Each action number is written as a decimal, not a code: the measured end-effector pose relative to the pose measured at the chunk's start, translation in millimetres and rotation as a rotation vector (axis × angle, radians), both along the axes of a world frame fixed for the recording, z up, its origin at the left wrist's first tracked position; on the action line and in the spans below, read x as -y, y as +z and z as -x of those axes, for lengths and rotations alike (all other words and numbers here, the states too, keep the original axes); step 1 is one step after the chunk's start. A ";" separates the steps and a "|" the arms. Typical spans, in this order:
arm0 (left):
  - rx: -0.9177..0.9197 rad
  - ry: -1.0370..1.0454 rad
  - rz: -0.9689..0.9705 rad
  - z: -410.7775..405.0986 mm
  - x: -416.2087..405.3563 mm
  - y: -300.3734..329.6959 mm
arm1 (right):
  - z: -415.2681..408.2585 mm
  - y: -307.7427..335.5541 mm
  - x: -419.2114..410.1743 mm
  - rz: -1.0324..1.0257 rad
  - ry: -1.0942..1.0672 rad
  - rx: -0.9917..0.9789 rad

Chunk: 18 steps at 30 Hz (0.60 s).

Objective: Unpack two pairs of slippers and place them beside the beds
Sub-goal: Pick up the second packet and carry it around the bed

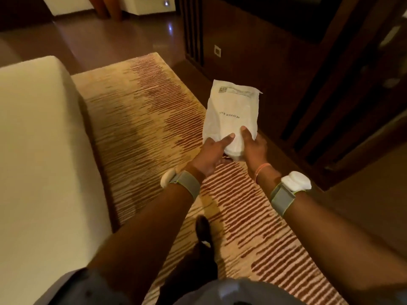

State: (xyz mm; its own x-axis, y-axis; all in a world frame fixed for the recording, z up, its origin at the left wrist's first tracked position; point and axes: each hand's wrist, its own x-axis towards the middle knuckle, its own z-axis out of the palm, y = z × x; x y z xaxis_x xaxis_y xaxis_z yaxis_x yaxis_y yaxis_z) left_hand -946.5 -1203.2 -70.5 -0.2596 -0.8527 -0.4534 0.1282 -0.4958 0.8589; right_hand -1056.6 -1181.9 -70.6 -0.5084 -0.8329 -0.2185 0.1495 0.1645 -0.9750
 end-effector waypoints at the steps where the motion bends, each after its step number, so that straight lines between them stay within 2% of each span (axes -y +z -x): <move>1: -0.012 0.024 -0.008 0.4 33.2 0.1 | 1.3 -3.6 36.7 -0.003 0.002 0.028; 2: 0.004 0.021 0.005 -0.6 44.5 -0.3 | 0.7 -4.1 48.8 -0.008 0.003 0.021; 5: 0.023 0.129 0.001 0.7 162.8 -9.6 | -4.0 -13.4 173.9 -0.010 0.035 0.024; 7: 0.055 0.143 0.017 -9.5 208.7 -14.0 | -12.9 -19.1 221.4 0.020 0.053 0.012; 12: -0.015 0.168 -0.015 -35.2 357.9 -2.3 | -36.4 -6.7 378.9 0.015 0.104 -0.021; 13: -0.023 0.156 -0.010 -38.6 369.3 -0.2 | -38.4 -4.5 388.2 0.004 0.114 -0.027; 18: 0.002 0.202 -0.012 -61.6 508.1 8.9 | -59.5 -0.9 530.6 0.005 0.198 -0.044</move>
